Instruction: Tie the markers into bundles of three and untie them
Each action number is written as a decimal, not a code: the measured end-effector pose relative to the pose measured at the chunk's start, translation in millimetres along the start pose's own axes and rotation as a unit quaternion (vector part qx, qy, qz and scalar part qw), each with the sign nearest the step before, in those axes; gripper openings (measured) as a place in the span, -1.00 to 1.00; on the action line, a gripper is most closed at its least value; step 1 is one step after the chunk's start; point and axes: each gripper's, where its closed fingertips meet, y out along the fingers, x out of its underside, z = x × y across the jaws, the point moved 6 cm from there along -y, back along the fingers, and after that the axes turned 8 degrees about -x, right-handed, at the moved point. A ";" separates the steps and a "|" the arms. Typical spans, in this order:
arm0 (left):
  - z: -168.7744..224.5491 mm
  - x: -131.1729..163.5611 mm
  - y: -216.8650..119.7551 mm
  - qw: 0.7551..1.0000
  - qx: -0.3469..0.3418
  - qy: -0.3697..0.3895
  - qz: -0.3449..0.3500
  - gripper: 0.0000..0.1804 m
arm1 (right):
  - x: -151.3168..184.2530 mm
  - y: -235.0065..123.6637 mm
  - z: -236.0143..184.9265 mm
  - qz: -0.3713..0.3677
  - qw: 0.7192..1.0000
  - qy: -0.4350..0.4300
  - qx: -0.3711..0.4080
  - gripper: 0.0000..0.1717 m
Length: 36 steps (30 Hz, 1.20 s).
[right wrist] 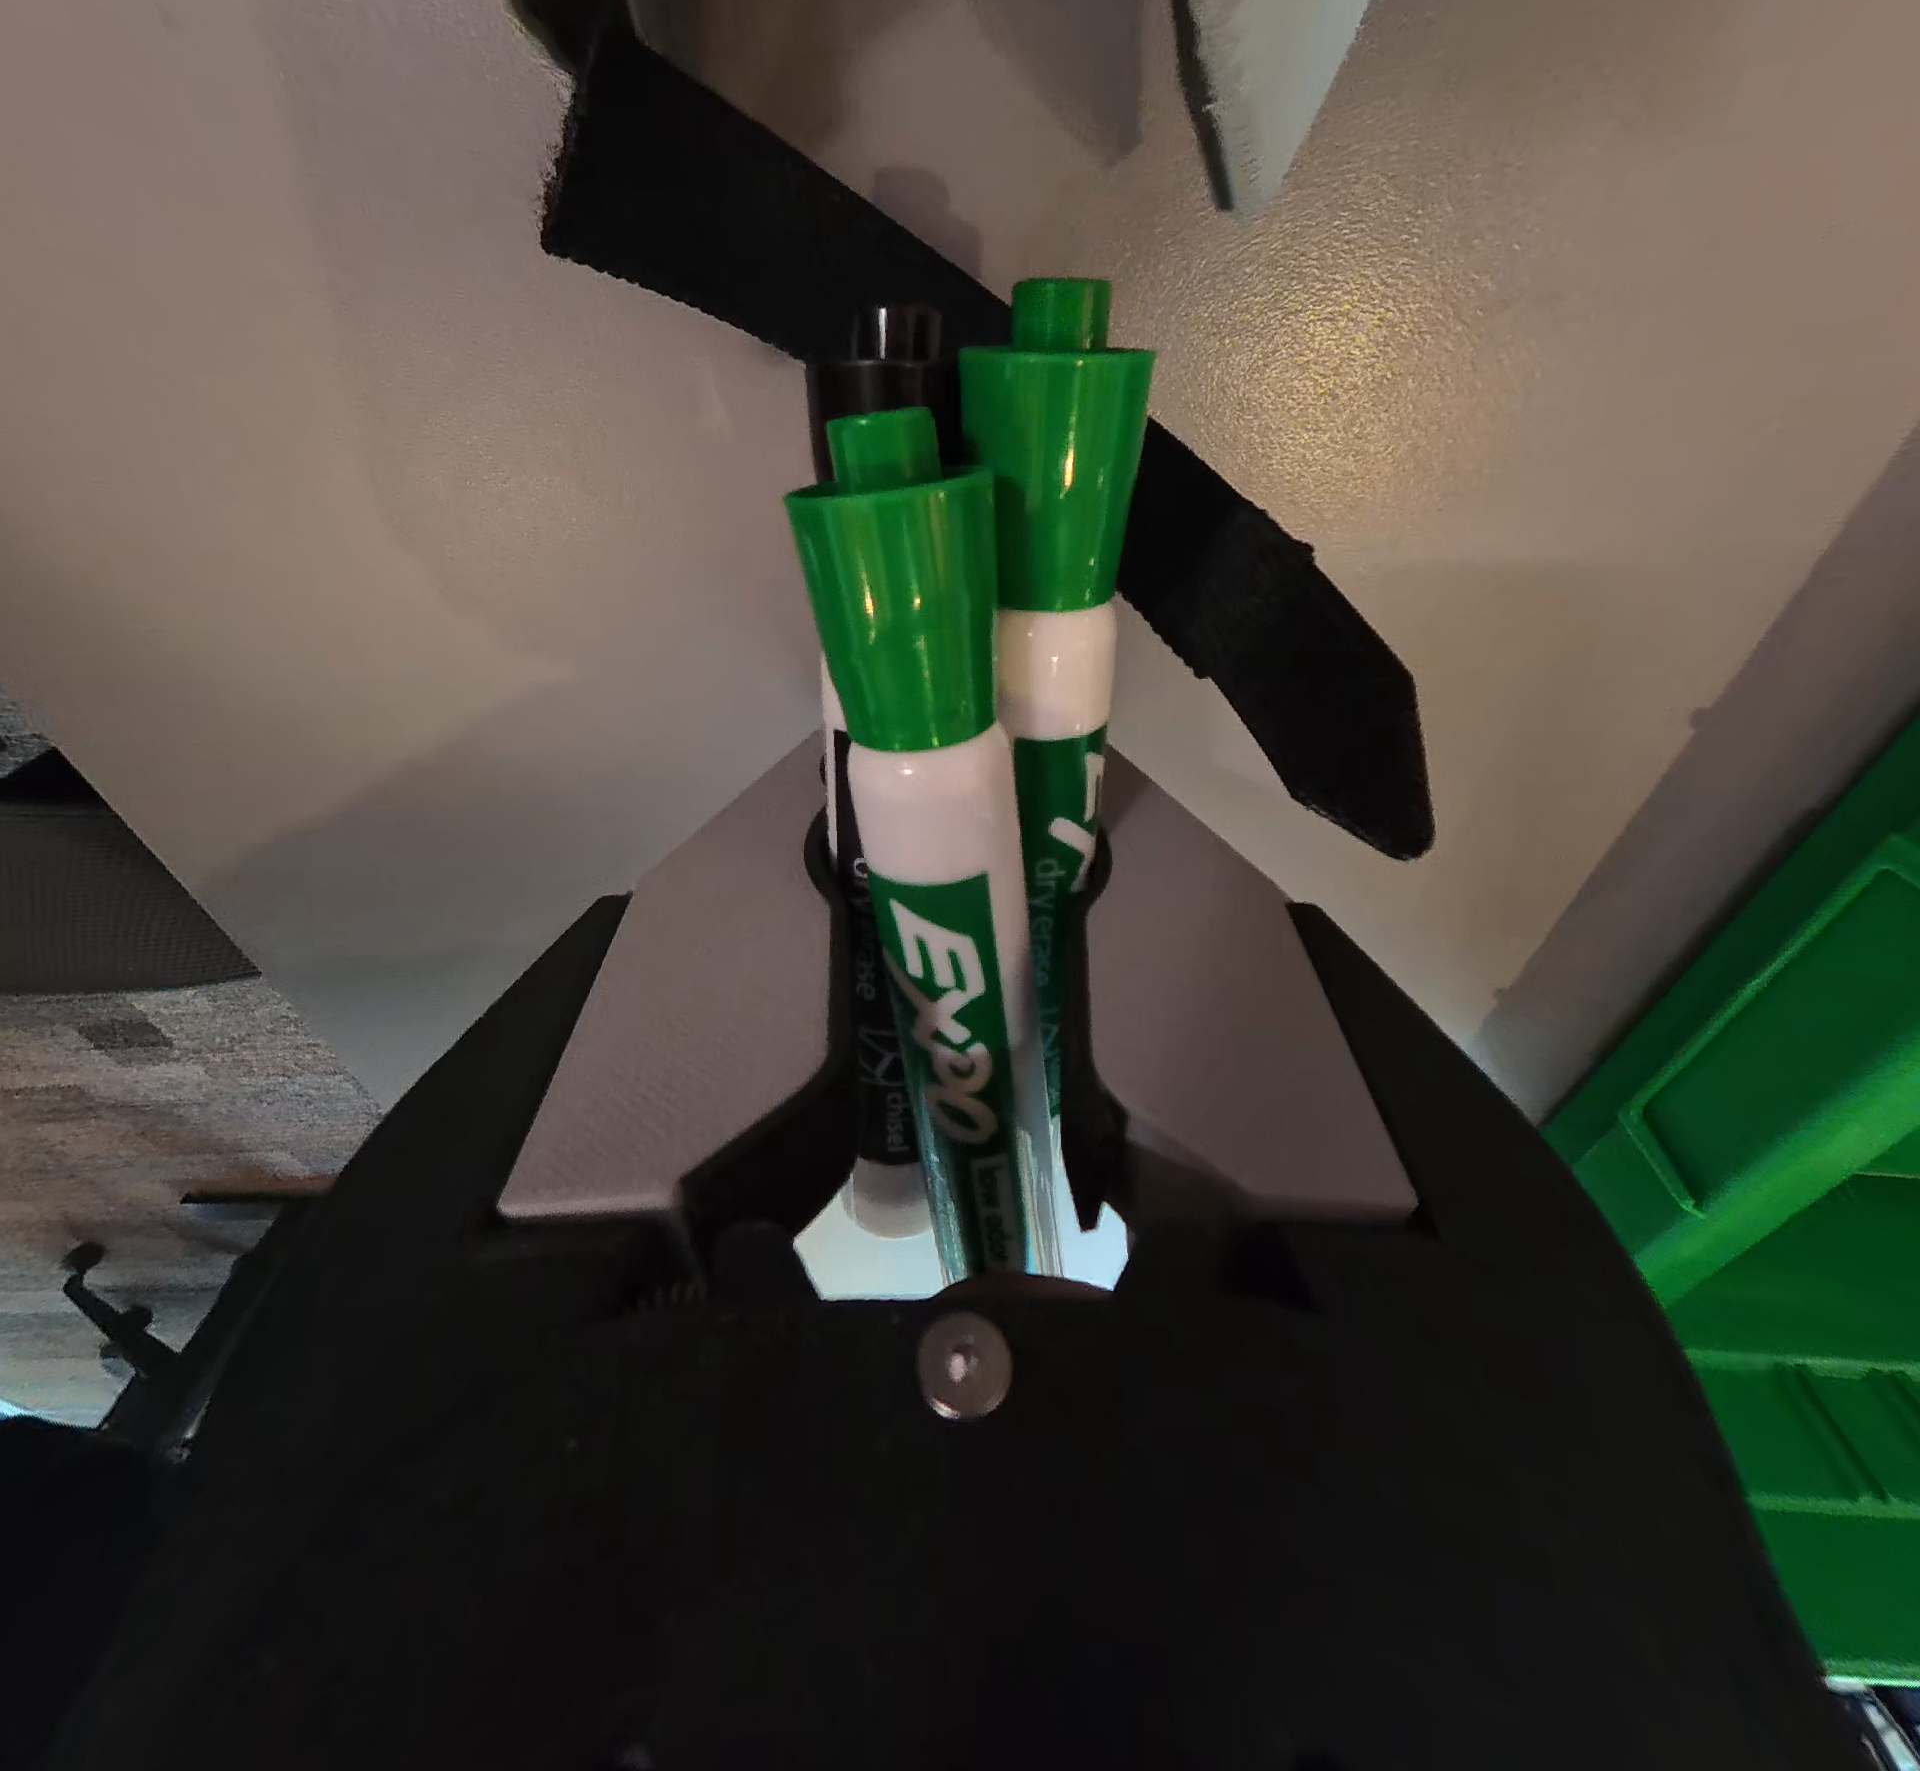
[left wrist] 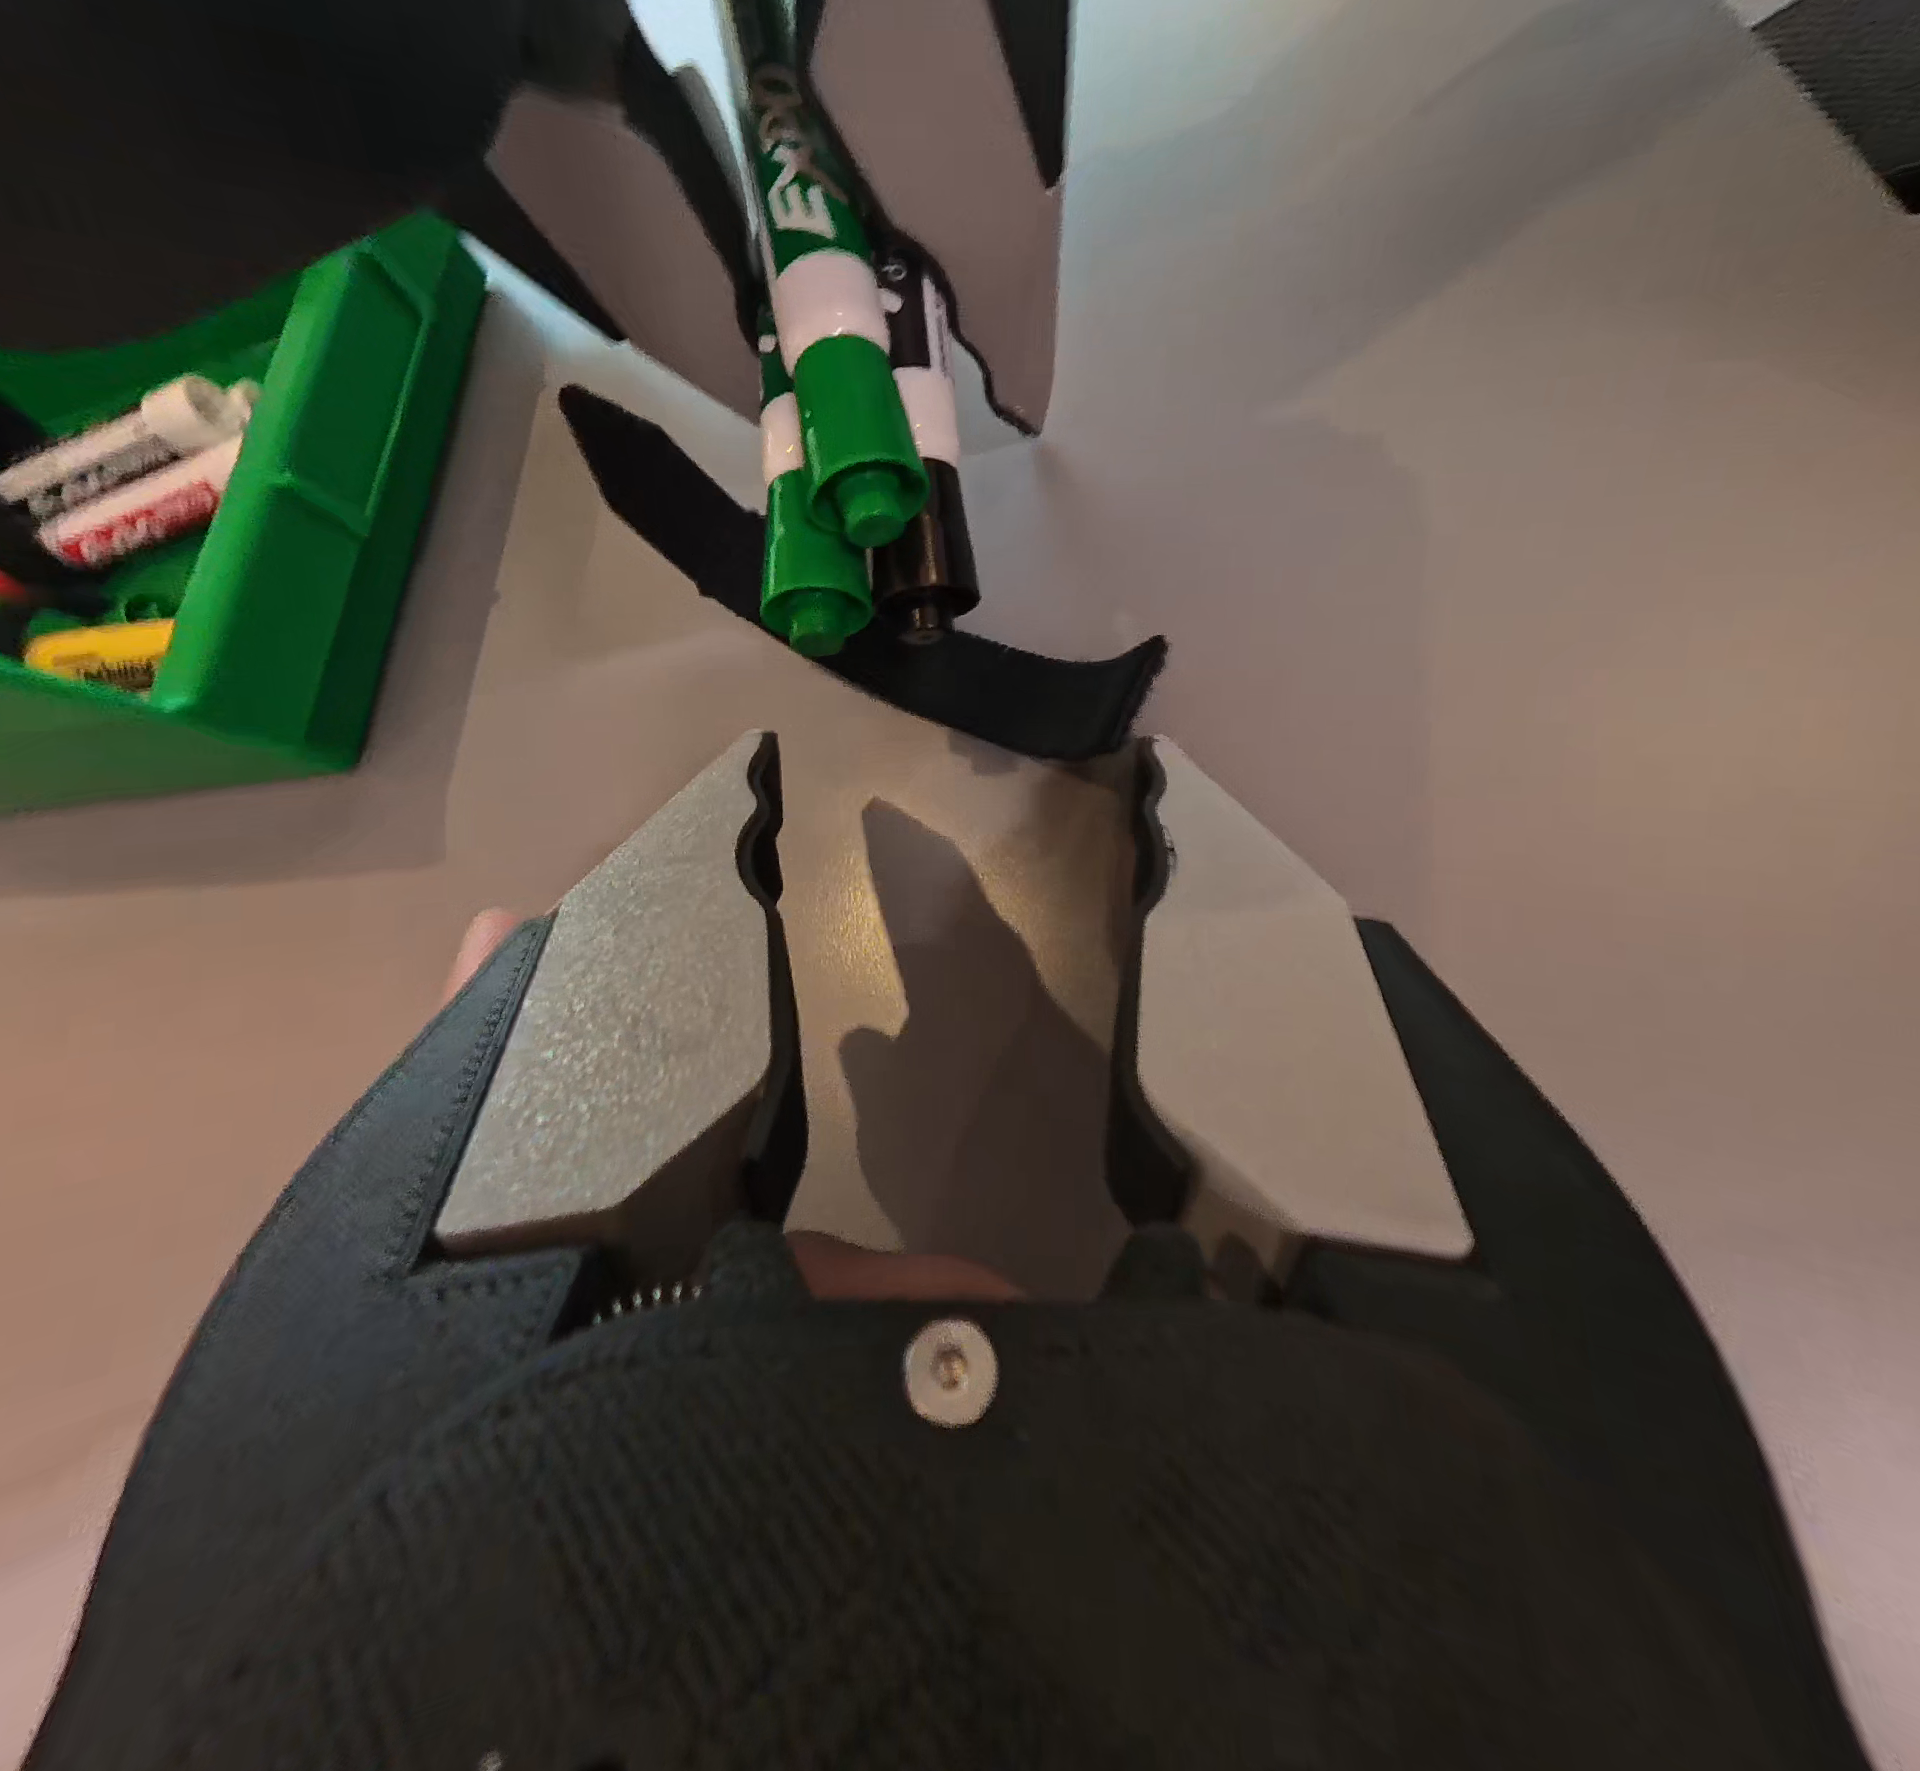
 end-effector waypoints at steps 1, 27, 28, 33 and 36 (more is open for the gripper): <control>-0.9 -0.5 -1.2 1.000 0.007 0.013 0.014 -0.27 | 0.2 0.0 0.0 0.002 1.000 0.001 0.000 -0.57; -21.5 2.1 10.7 0.997 0.070 -0.027 0.008 -0.06 | 0.2 -0.2 0.4 0.017 1.000 0.018 -0.004 -0.57; -19.0 1.3 11.6 0.997 0.071 -0.020 0.005 -0.05 | 0.1 -0.2 0.5 0.018 1.000 0.019 -0.004 -0.57; -16.8 2.3 14.2 0.998 0.063 -0.010 -0.007 -0.02 | -0.1 -0.3 0.4 0.017 1.000 0.021 -0.004 -0.58; -18.5 2.3 13.3 0.998 0.062 -0.019 -0.004 -0.01 | -0.4 -0.2 0.4 0.017 1.000 0.022 -0.004 -0.57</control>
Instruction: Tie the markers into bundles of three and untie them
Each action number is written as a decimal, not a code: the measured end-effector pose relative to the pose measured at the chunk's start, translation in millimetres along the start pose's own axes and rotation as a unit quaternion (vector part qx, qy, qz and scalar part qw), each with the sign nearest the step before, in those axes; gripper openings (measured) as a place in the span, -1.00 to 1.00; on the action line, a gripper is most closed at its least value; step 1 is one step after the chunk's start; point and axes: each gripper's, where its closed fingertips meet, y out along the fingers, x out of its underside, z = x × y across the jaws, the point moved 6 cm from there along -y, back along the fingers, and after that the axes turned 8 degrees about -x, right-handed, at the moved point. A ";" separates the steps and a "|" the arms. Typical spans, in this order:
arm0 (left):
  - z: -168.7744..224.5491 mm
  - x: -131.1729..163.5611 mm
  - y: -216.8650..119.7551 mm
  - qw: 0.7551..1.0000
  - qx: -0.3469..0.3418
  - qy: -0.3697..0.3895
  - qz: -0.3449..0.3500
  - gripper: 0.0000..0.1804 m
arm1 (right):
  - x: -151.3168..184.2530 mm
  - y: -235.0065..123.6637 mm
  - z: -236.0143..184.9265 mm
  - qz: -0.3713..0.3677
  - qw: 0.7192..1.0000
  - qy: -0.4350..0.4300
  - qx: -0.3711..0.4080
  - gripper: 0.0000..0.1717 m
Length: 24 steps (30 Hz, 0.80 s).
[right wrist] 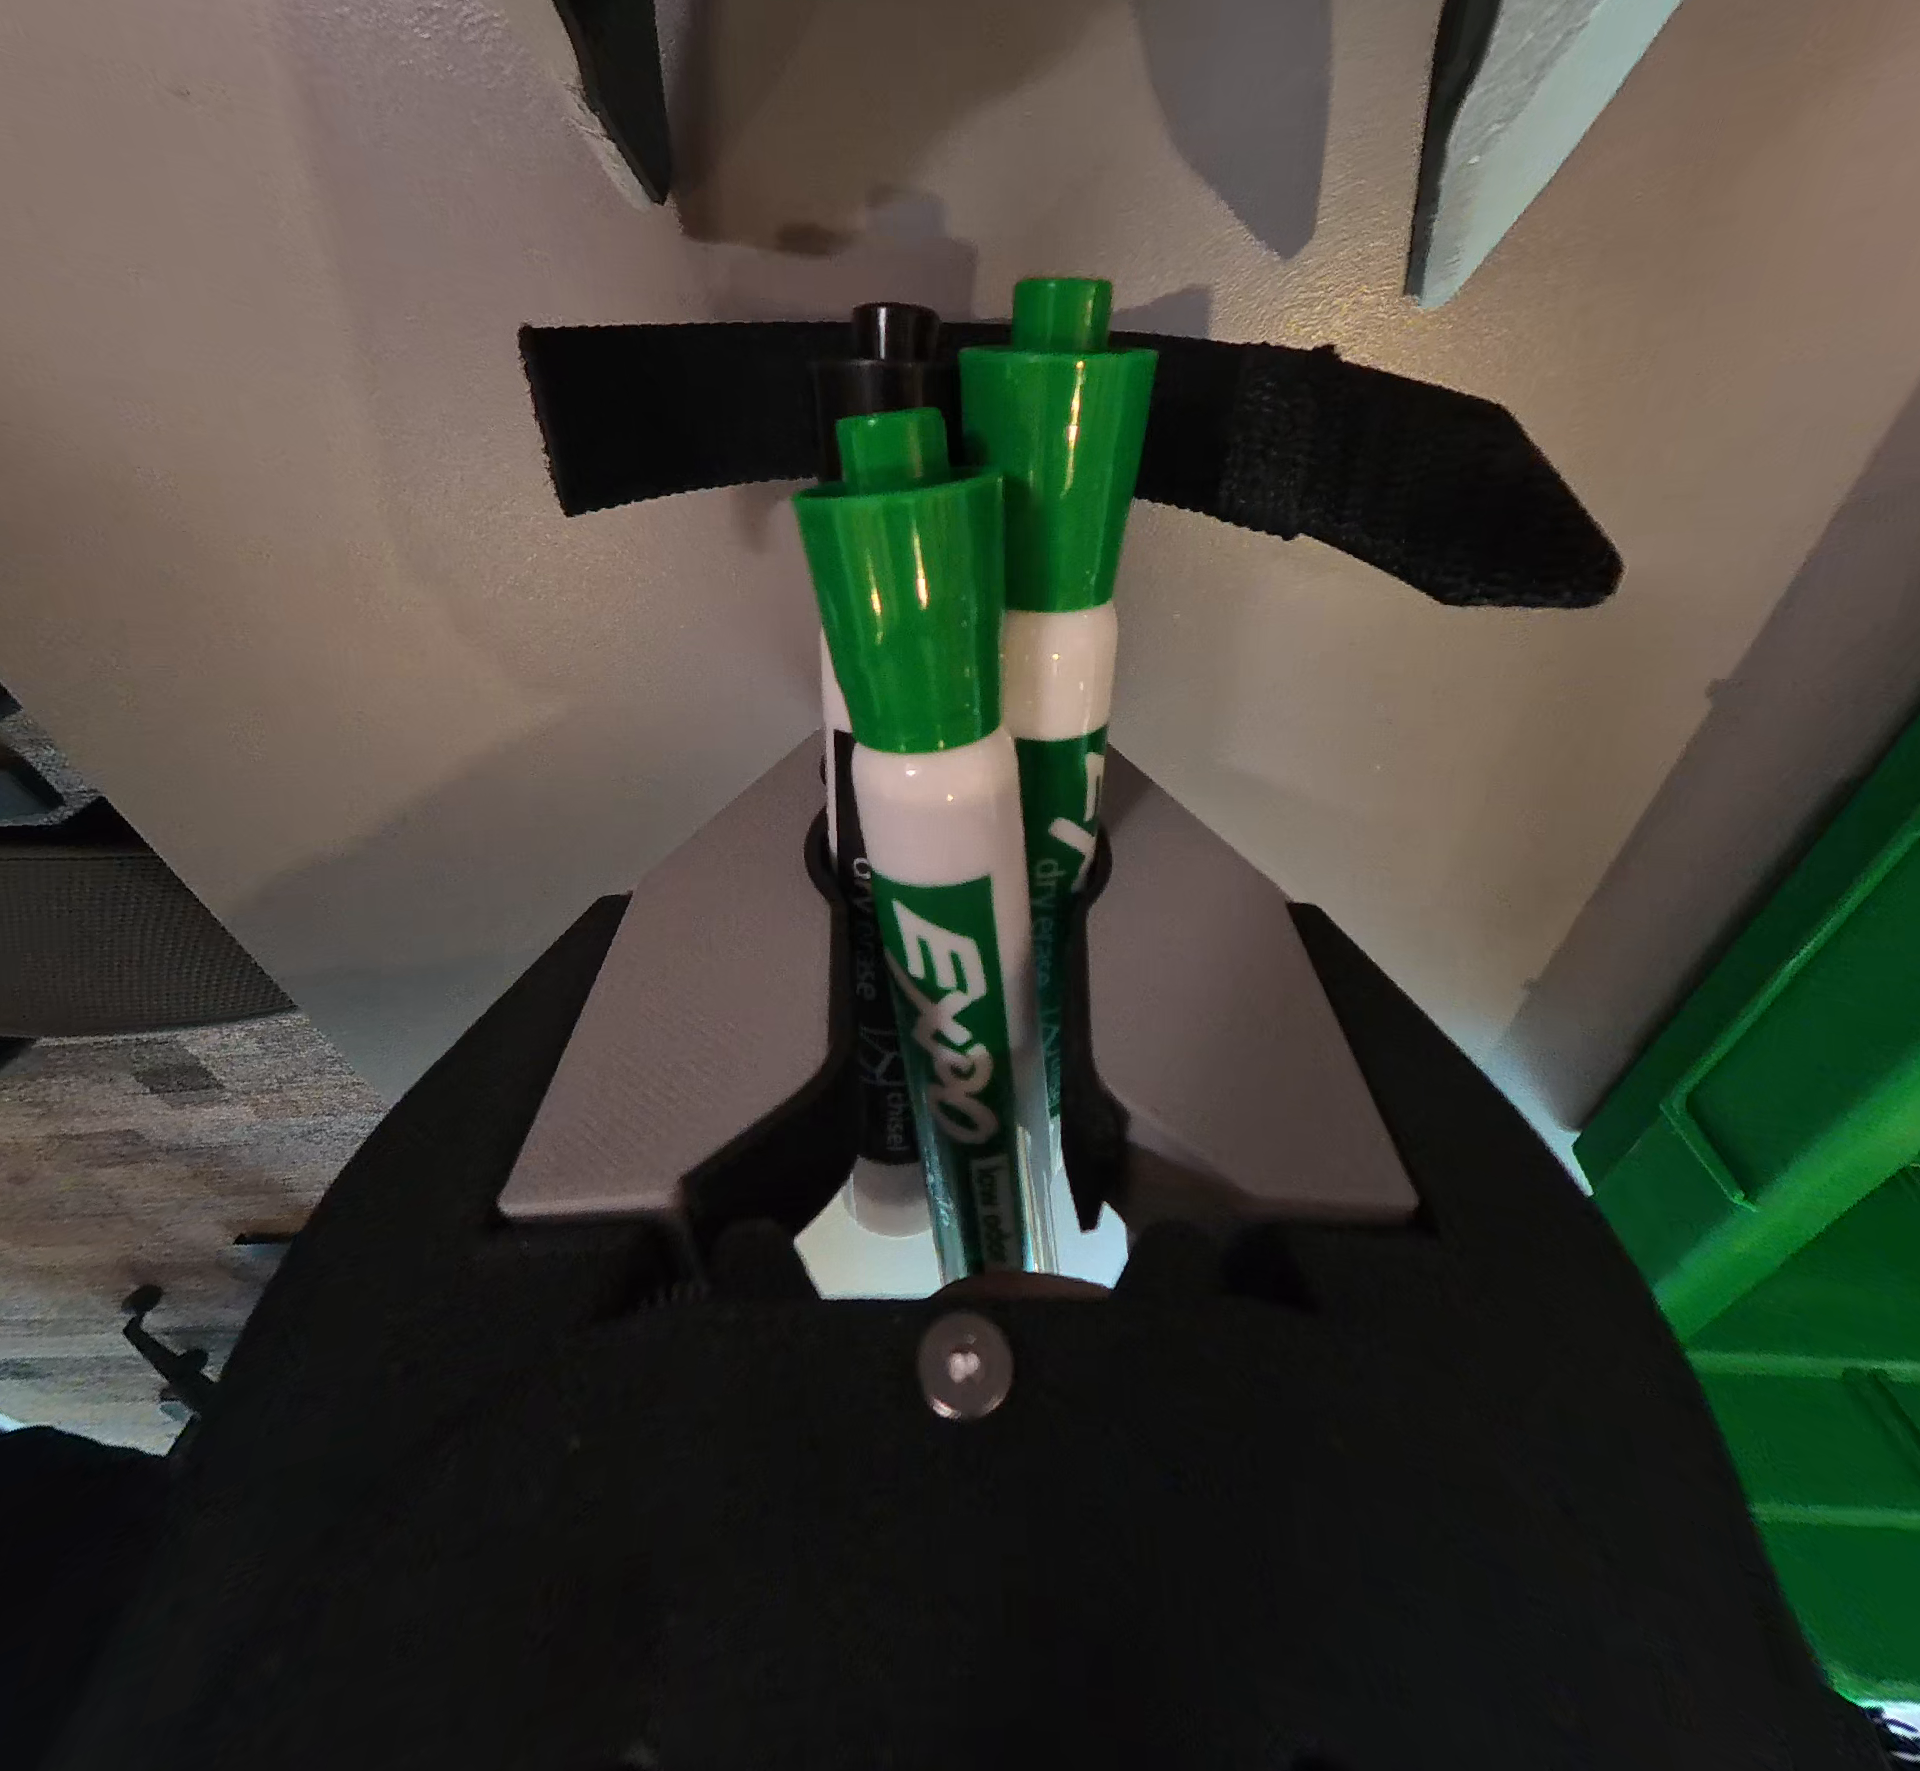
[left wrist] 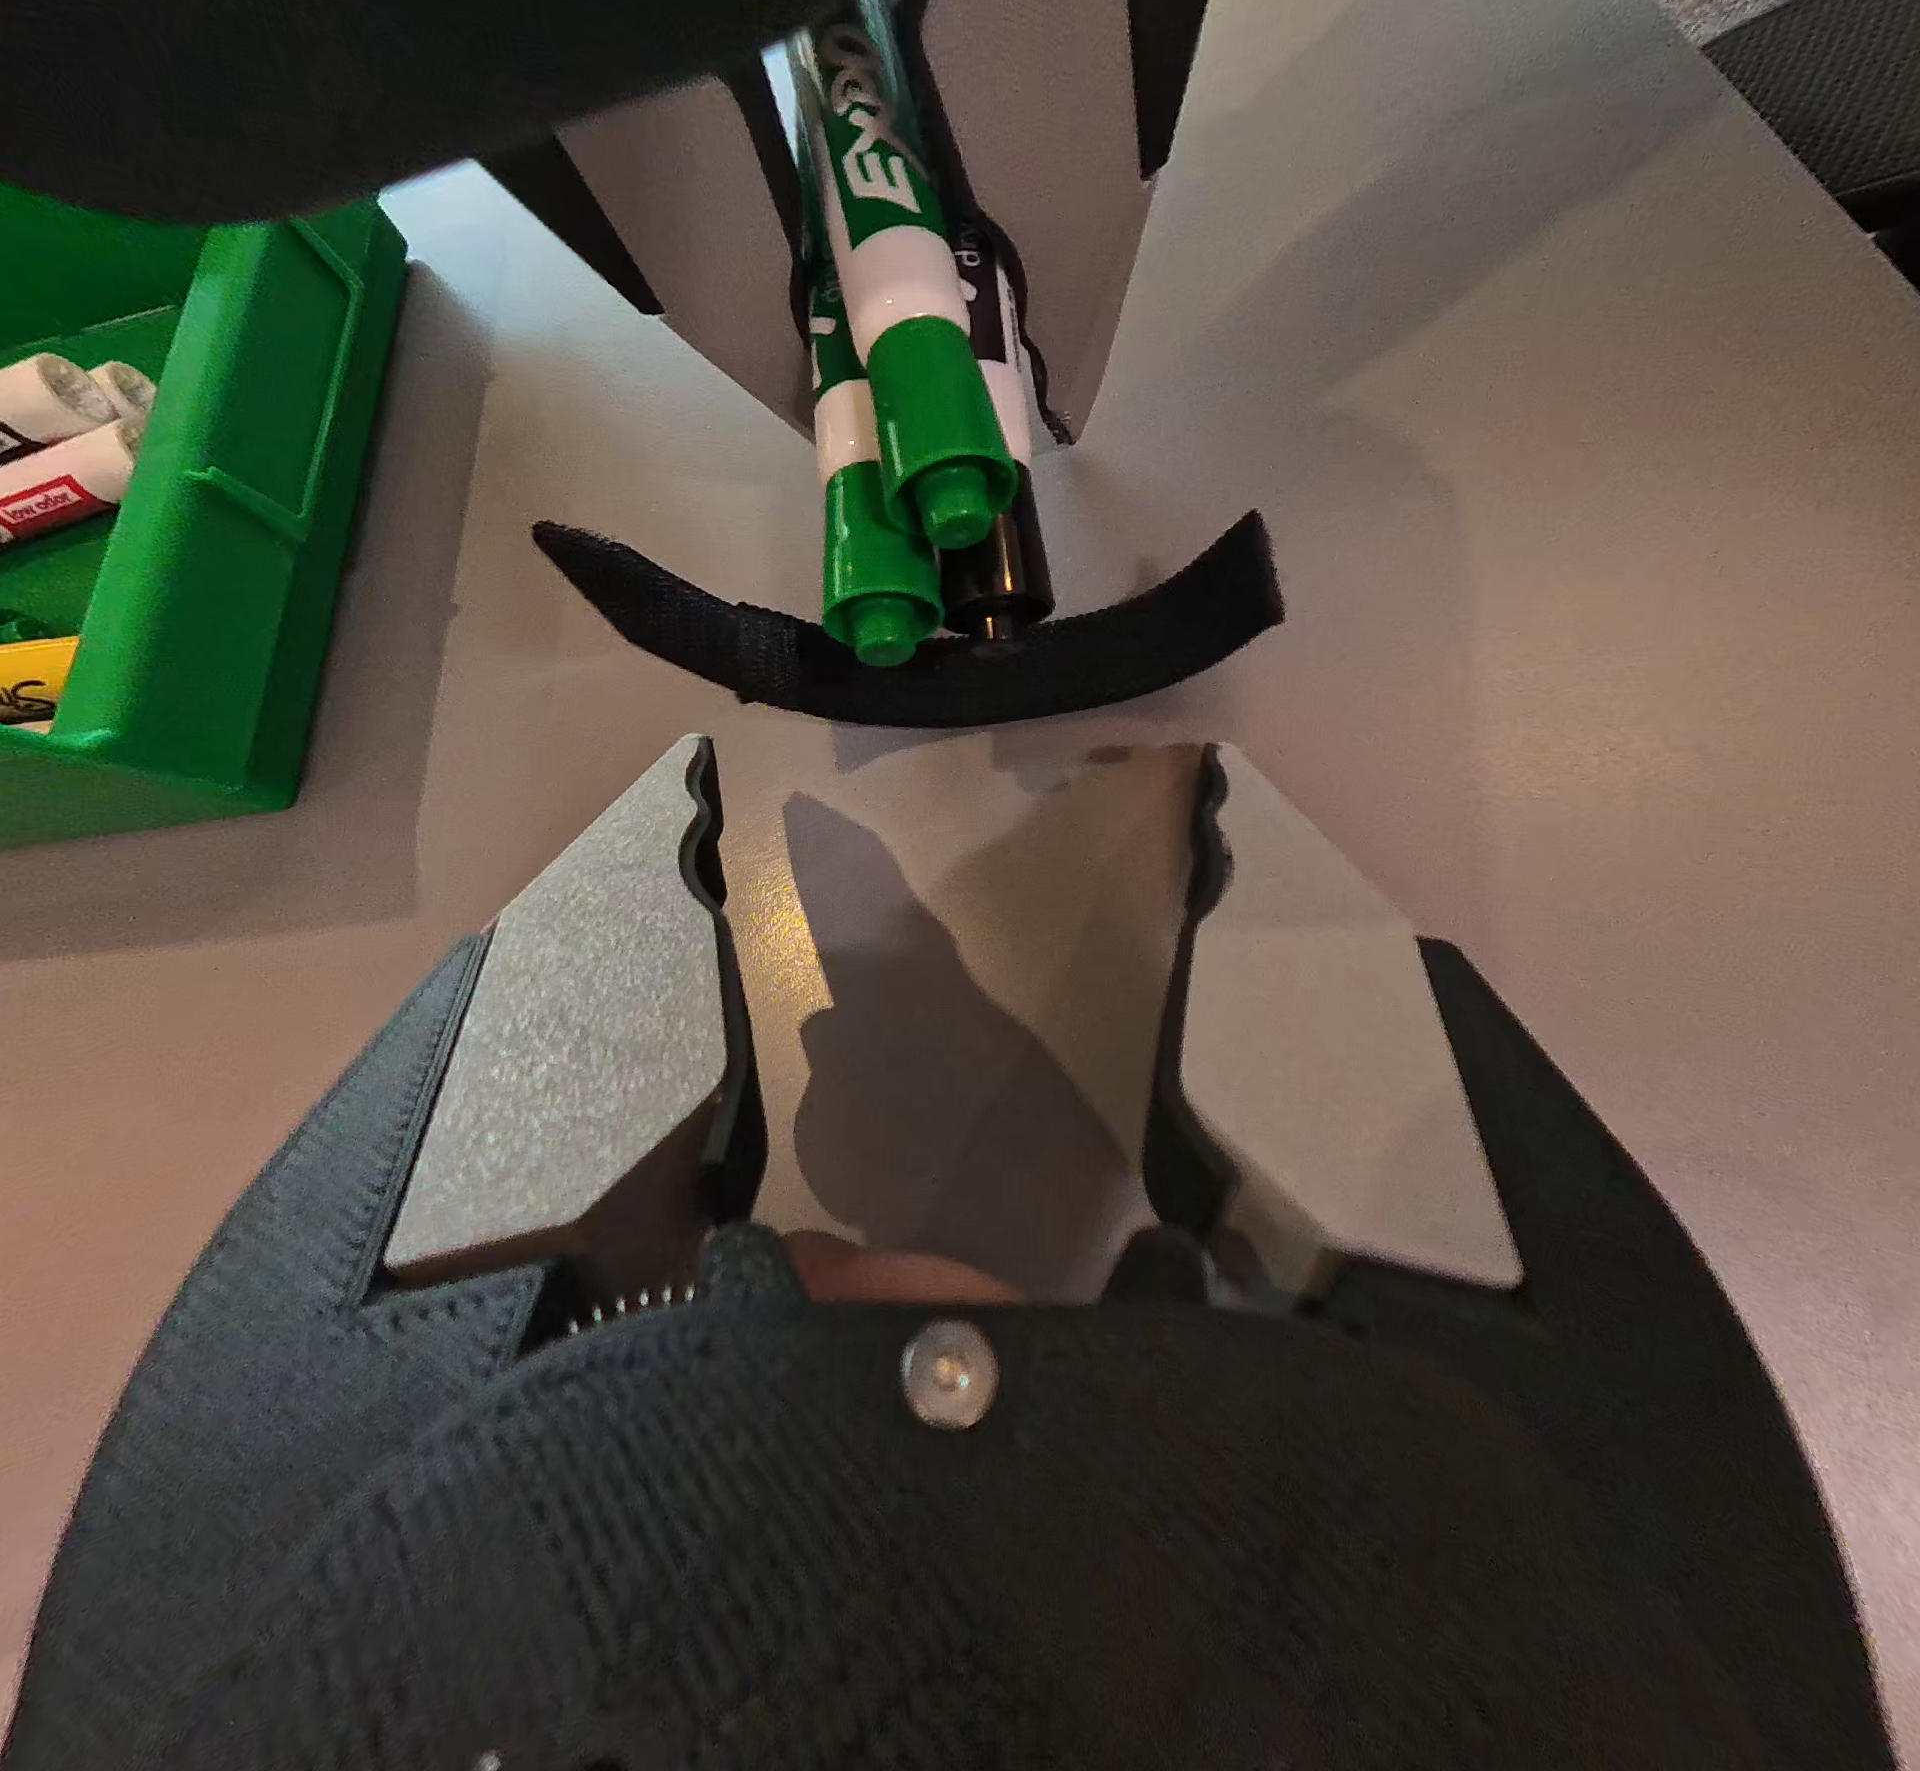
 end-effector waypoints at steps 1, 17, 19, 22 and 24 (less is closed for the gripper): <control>-0.4 0.1 -0.4 1.000 0.002 -0.003 0.001 -0.01 | 0.0 -0.1 0.0 0.000 1.000 0.000 0.000 -0.57; -0.7 1.9 -3.6 0.999 0.028 -0.030 0.004 0.02 | -0.7 0.5 -0.8 -0.004 1.000 0.001 0.009 -0.57; -0.8 1.5 -4.6 0.999 0.029 -0.032 0.009 0.01 | -0.3 0.5 -0.9 -0.003 1.000 0.001 0.010 -0.58; -7.7 1.1 -7.0 0.998 0.024 -0.059 0.020 -0.09 | 1.4 0.2 -0.6 0.007 1.000 0.001 0.007 -0.57; -20.4 2.4 -7.4 0.995 0.002 -0.098 0.022 -0.17 | 6.1 0.2 -0.2 0.008 1.000 0.006 0.002 -0.57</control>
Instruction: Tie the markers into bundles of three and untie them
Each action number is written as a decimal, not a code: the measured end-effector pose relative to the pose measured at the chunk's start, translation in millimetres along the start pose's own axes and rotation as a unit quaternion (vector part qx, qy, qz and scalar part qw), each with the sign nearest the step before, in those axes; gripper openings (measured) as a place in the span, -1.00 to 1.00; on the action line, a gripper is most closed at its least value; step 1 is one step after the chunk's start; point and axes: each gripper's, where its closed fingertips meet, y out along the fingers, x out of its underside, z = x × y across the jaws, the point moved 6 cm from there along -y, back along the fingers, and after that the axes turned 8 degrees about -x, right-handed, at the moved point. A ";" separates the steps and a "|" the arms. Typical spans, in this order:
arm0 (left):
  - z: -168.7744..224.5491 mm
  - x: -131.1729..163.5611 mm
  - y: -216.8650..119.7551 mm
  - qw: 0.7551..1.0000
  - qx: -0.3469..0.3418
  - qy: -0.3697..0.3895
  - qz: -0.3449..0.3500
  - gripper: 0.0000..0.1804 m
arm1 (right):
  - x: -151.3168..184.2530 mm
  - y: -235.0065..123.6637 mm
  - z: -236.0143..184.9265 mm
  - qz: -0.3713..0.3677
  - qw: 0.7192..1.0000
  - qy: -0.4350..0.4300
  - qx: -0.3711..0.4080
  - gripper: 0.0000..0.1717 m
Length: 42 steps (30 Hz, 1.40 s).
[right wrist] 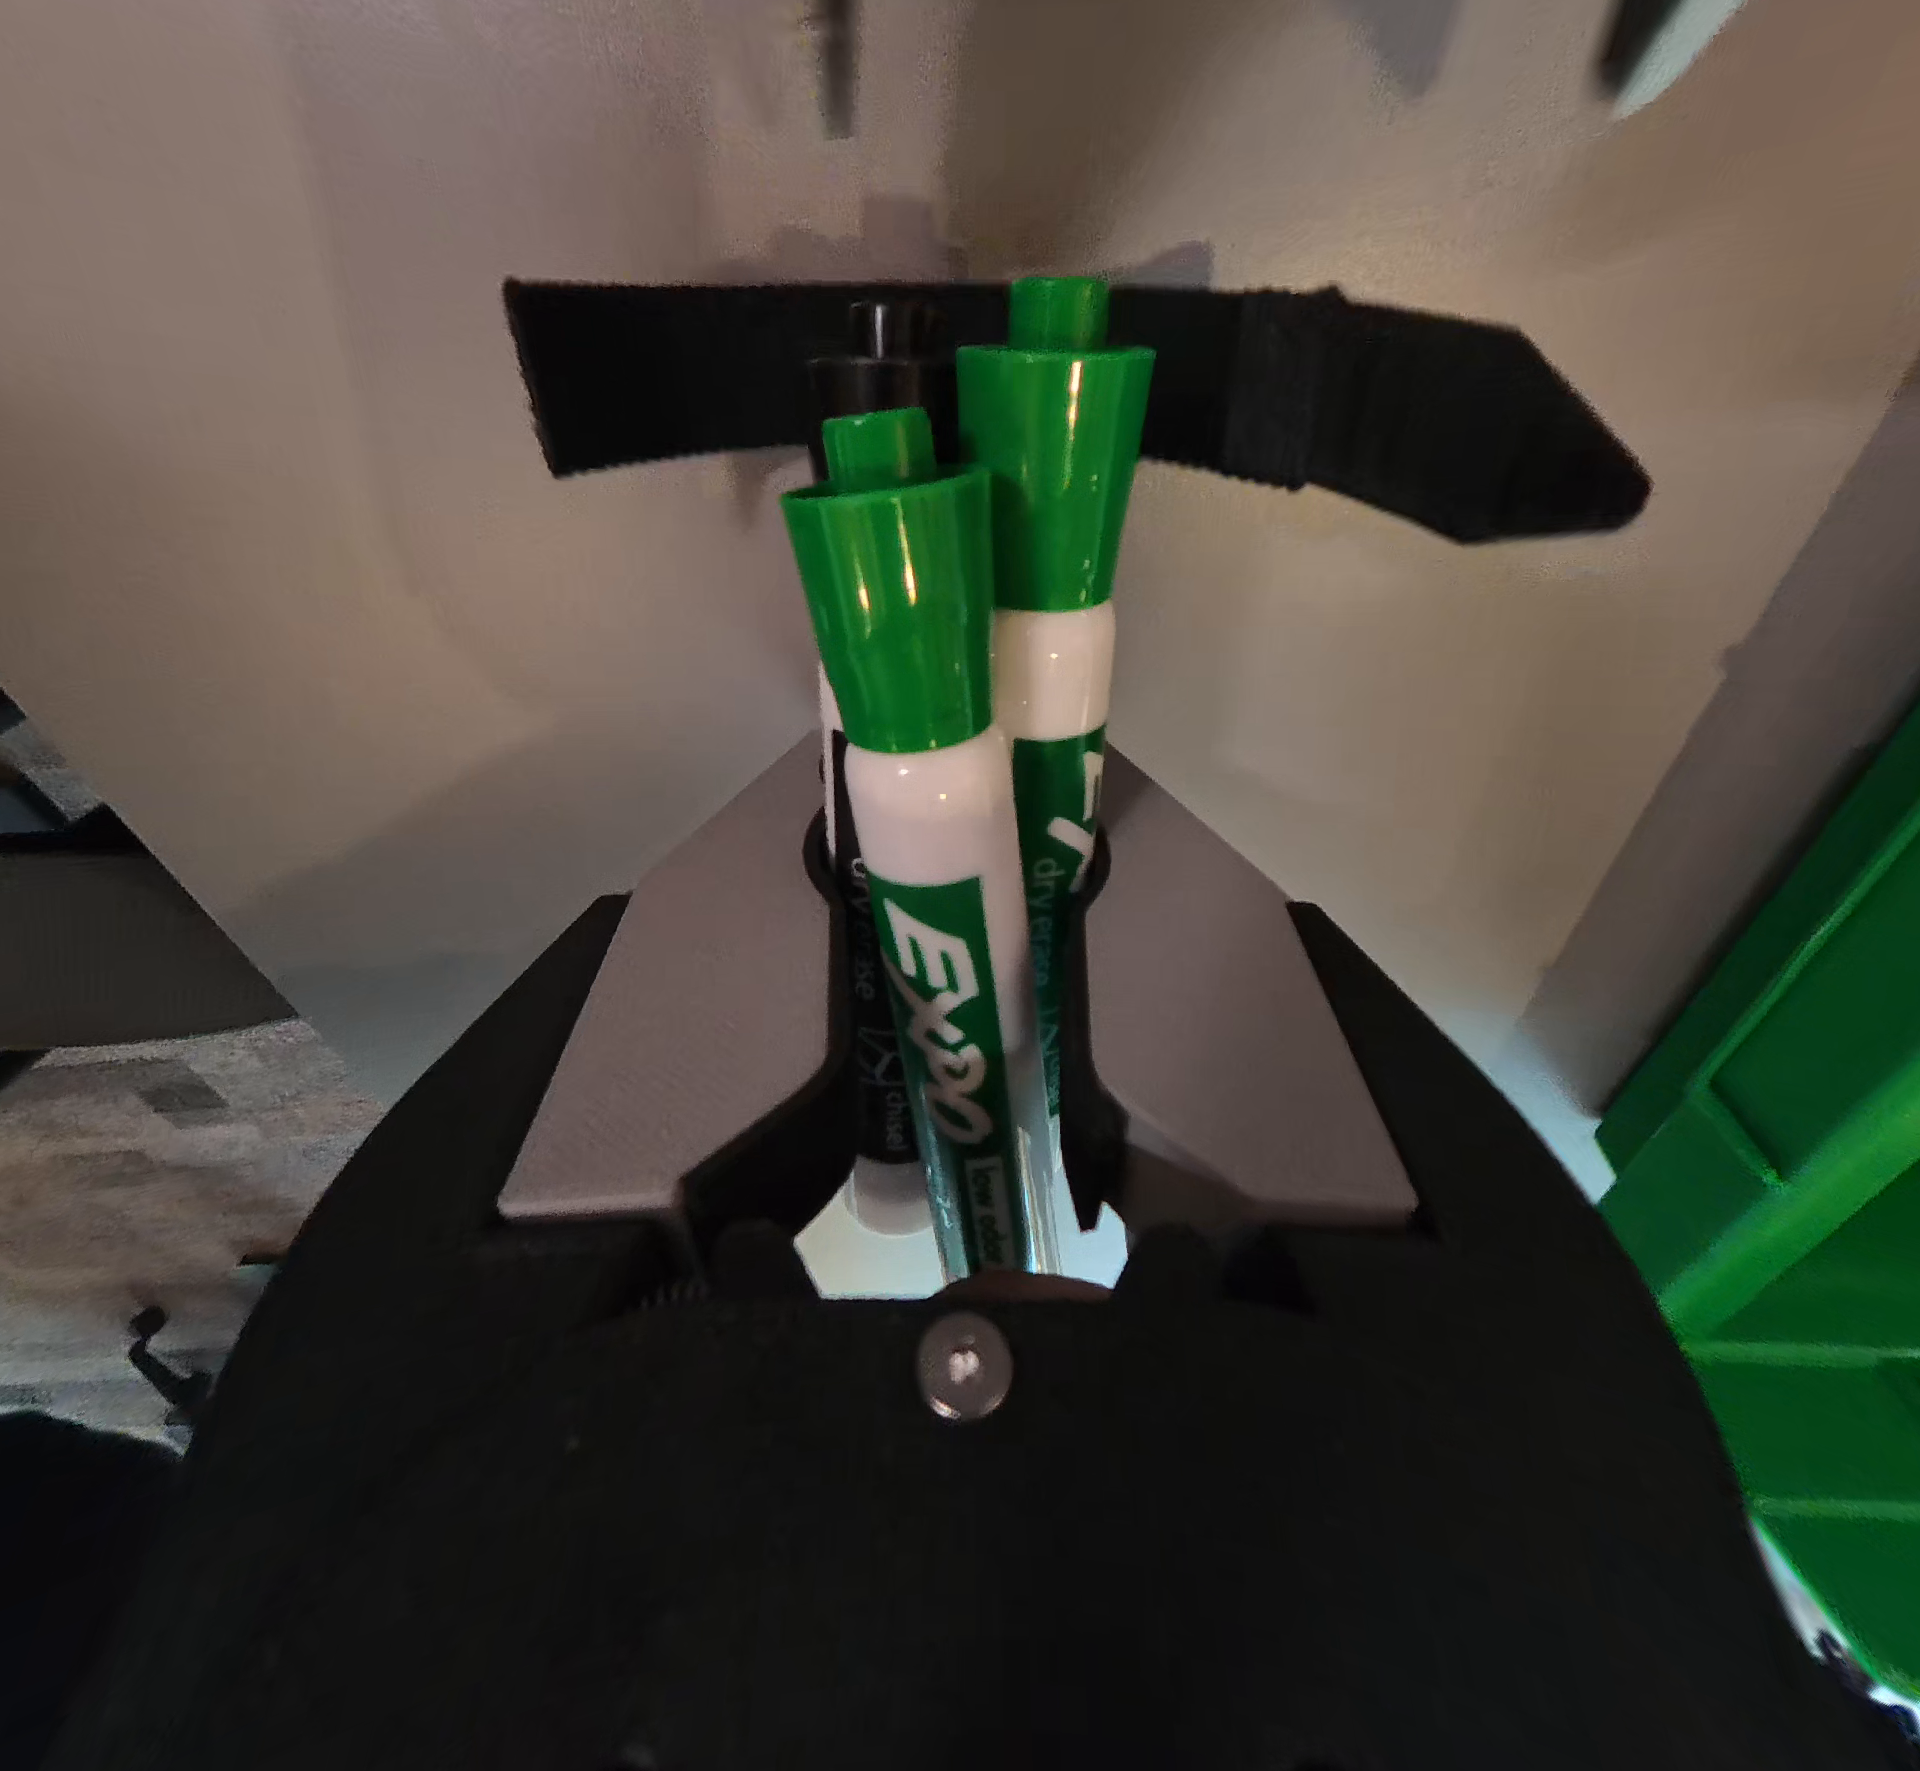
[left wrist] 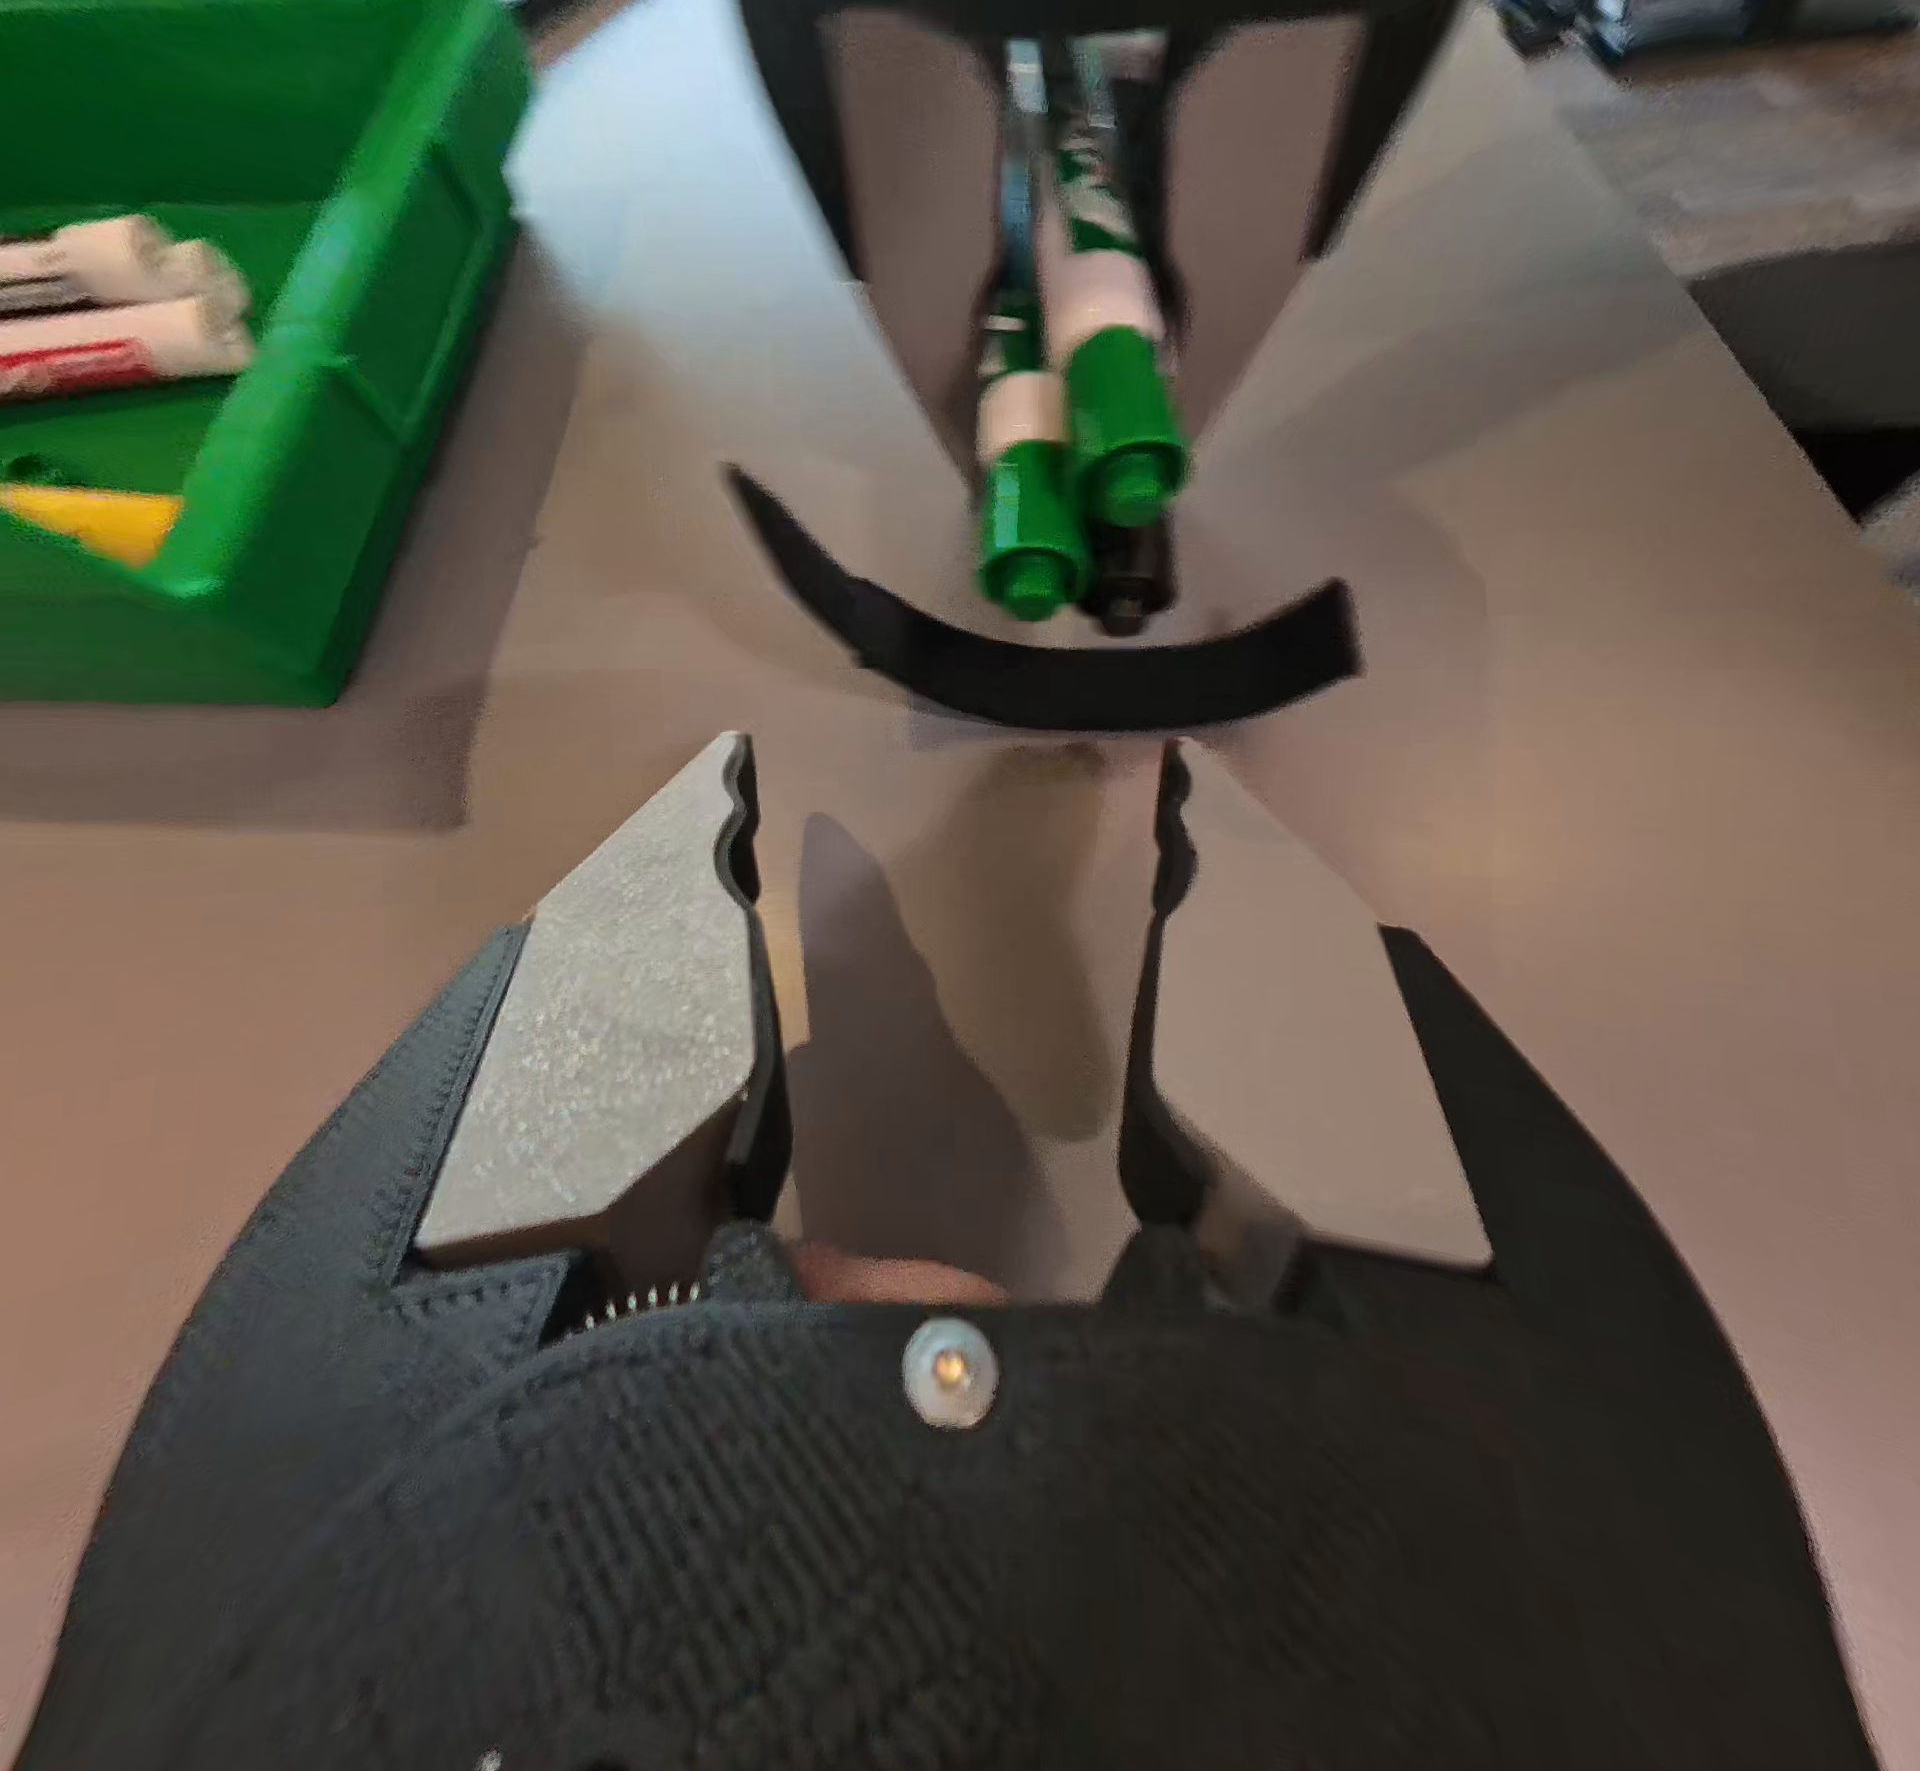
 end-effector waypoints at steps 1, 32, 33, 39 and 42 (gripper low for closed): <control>-8.4 -0.6 0.5 1.000 -0.018 -0.025 0.001 -0.22 | 3.5 -0.1 0.5 -0.004 1.000 0.003 -0.001 -0.57; 52.0 25.1 -3.2 0.847 -0.164 0.503 0.055 -1.00 | 16.9 -0.4 2.8 -0.007 1.000 0.016 -0.009 -0.57; 51.2 25.7 -3.7 0.849 -0.164 0.500 0.056 -1.00 | 16.9 -0.4 2.7 -0.007 1.000 0.016 -0.009 -0.57; 50.5 25.5 -2.9 0.852 -0.167 0.494 0.054 -1.00 | 16.8 -0.5 2.8 -0.008 1.000 0.017 -0.010 -0.57; 50.2 25.6 -3.1 0.853 -0.167 0.491 0.055 -1.00 | 16.6 -0.4 2.7 -0.008 1.000 0.018 -0.008 -0.57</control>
